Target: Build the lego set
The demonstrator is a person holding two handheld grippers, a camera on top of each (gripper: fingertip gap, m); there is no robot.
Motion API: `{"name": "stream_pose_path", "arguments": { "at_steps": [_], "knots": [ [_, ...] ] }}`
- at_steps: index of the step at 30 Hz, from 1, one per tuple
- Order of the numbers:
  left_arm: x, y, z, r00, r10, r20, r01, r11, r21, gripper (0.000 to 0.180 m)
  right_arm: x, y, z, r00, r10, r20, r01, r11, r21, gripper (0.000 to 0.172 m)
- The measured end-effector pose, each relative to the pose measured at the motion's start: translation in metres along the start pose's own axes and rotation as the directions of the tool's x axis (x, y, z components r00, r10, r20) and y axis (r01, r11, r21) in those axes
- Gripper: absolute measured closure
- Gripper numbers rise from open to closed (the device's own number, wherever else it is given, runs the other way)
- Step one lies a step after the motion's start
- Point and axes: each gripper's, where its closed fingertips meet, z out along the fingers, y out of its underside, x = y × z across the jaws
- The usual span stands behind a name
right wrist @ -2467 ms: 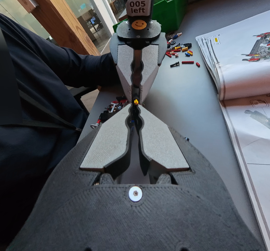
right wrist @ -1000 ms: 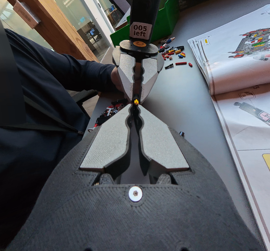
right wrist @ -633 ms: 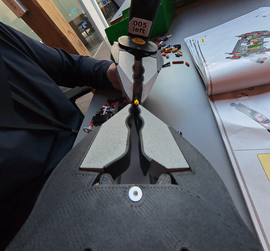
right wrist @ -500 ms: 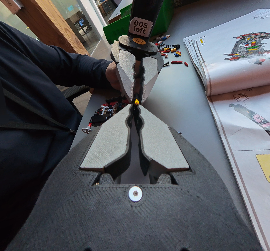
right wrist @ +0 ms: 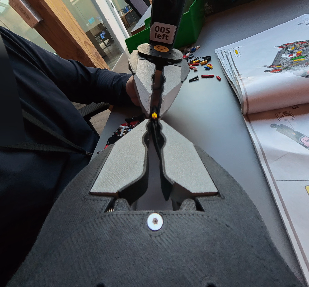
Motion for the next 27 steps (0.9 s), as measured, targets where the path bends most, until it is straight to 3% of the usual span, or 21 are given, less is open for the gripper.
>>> {"name": "stream_pose_path", "arguments": {
  "at_steps": [5, 9, 17, 20, 27],
  "knots": [
    [-0.006, -0.007, -0.012, 0.998, 0.049, 0.037, -0.049, 0.999, -0.003, 0.176, 0.014, -0.008, -0.024, 0.997, -0.004, -0.078, 0.007, 0.999, 0.031, 0.156],
    [-0.014, -0.013, -0.029, 0.992, 0.101, 0.081, -0.099, 0.995, -0.033, 0.176, 0.046, 0.004, -0.046, 0.967, -0.034, -0.252, 0.026, 0.999, -0.033, 0.161],
    [-0.017, -0.031, -0.063, 0.970, 0.188, 0.152, -0.181, 0.982, -0.059, 0.176, 0.067, 0.062, -0.016, 0.915, -0.196, -0.352, 0.051, 0.923, -0.380, 0.154],
    [-0.021, -0.029, -0.065, 0.957, 0.225, 0.185, -0.210, 0.973, -0.099, 0.176, 0.074, 0.070, -0.011, 0.895, -0.211, -0.394, 0.027, 0.906, -0.423, 0.149],
    [-0.024, -0.022, -0.064, 0.937, 0.273, 0.216, -0.242, 0.957, -0.160, 0.176, 0.079, 0.068, -0.007, 0.879, -0.180, -0.442, -0.006, 0.922, -0.388, 0.151]
  ]
}}
